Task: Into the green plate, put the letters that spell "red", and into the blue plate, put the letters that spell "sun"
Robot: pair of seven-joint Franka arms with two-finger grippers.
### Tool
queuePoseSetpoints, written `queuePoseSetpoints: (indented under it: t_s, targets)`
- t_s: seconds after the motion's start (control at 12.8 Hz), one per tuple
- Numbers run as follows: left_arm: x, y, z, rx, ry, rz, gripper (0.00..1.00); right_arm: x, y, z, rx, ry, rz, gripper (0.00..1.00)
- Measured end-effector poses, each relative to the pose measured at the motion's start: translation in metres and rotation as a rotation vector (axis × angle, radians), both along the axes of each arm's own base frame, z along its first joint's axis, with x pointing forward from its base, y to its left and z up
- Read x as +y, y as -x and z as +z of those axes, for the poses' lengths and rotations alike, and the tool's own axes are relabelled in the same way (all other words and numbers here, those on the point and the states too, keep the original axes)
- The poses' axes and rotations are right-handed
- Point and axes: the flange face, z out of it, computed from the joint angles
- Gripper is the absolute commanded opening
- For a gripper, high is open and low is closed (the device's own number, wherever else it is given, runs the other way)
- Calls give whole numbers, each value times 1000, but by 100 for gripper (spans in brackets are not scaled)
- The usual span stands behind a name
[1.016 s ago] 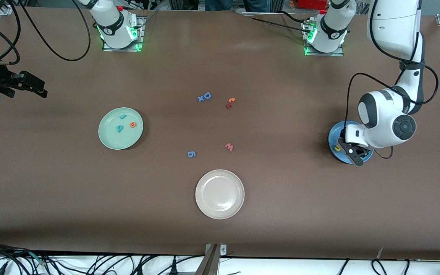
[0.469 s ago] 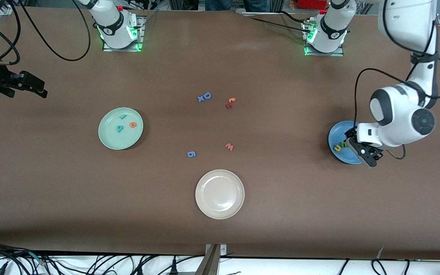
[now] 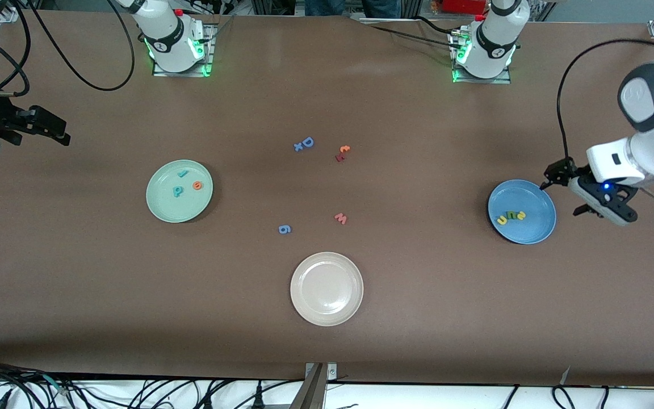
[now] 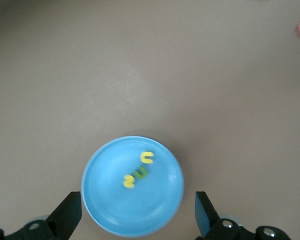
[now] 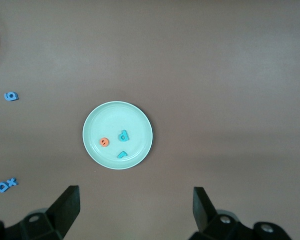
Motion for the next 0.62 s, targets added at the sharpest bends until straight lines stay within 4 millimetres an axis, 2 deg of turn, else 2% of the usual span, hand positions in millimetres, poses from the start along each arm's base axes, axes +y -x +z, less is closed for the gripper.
queuePoseSetpoints:
  t_s: [0.08,0.23,0.31,0.39,0.62]
  targets:
    - [-22,7,16,13,-6,70,100,0,0,0,0,0,0,100]
    - [-62,17,36,30,-14,183,100,0,0,0,-1,0,0,100]
    - [-70,20,43,28,-12,222,100,0,0,0,-1,0,0,100]
    - [-67,22,50,18,-7,250,100,0,0,0,-1,0,0,100]
    - [-34,23,87,-53,-11,303,100,0,0,0,-1,0,0,100]
